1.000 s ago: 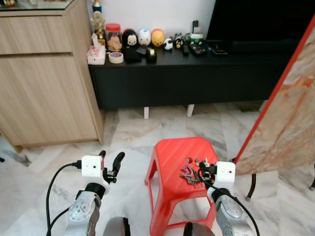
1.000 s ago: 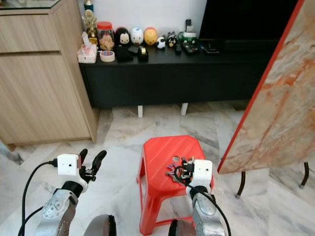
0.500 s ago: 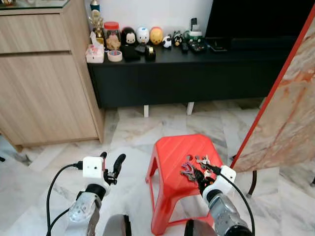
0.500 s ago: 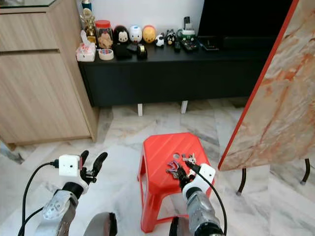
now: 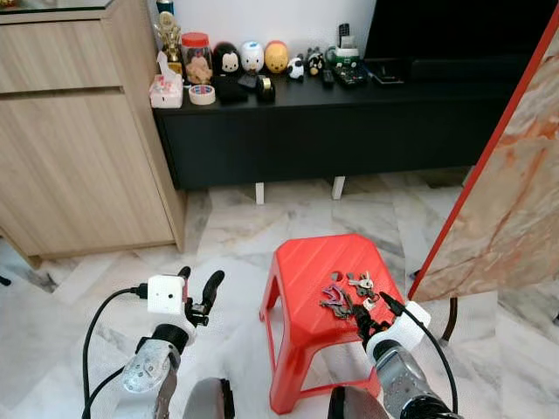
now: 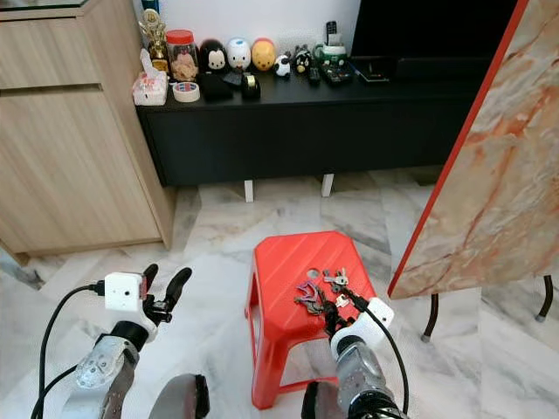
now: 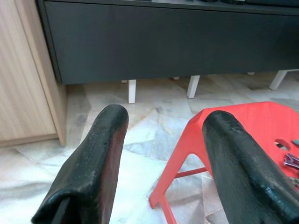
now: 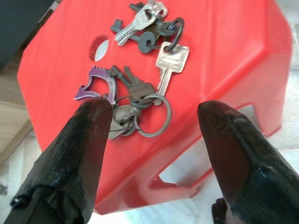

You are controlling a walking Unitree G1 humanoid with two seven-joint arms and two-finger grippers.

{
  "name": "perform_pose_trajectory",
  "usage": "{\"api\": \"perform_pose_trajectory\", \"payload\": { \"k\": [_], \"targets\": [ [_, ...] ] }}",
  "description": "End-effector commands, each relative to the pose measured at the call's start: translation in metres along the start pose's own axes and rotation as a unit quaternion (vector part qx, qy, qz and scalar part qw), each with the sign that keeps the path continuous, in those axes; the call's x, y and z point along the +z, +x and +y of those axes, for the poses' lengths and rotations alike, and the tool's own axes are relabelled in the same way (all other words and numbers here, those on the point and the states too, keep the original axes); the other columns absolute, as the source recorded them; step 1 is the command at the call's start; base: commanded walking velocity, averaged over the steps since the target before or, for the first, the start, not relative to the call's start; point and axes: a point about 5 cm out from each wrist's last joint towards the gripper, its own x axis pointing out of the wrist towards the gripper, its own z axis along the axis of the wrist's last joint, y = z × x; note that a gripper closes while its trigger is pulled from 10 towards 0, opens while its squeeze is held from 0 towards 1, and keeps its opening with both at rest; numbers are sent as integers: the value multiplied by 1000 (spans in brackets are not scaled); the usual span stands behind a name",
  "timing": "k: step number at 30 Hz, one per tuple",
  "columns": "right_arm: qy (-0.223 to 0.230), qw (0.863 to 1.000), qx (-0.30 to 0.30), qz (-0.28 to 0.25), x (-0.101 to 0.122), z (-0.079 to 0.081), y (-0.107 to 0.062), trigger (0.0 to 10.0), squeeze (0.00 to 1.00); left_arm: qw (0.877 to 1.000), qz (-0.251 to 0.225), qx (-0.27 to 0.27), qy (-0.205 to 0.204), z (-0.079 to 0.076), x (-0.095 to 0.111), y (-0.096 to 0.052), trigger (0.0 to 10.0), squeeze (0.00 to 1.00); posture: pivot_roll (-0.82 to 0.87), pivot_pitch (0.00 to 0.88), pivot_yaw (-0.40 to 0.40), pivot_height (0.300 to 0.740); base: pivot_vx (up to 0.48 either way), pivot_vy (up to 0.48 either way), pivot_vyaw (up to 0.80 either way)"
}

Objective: Hang keys on a hook

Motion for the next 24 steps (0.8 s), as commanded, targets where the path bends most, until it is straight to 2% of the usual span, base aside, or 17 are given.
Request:
{"api": "perform_pose_trajectory", "payload": {
  "k": [1,12,24],
  "targets": [
    [10,1000,-6,-3,-1,-3,-1,10000,0,1000,6,-4,11,-2,0,-3,10000,0,114,92,-59,602,0,0,0],
    [3,1000,19,-15,2,3,0,10000,0,1000,-4,-4,10,-6,9,-8,10000,0,106,142,-63,602,0,0,0],
    [20,998,45,-25,0,12,0,10000,0,1000,-7,8,10,-5,16,-18,10000,0,125,182,-65,602,0,0,0]
  ]
}}
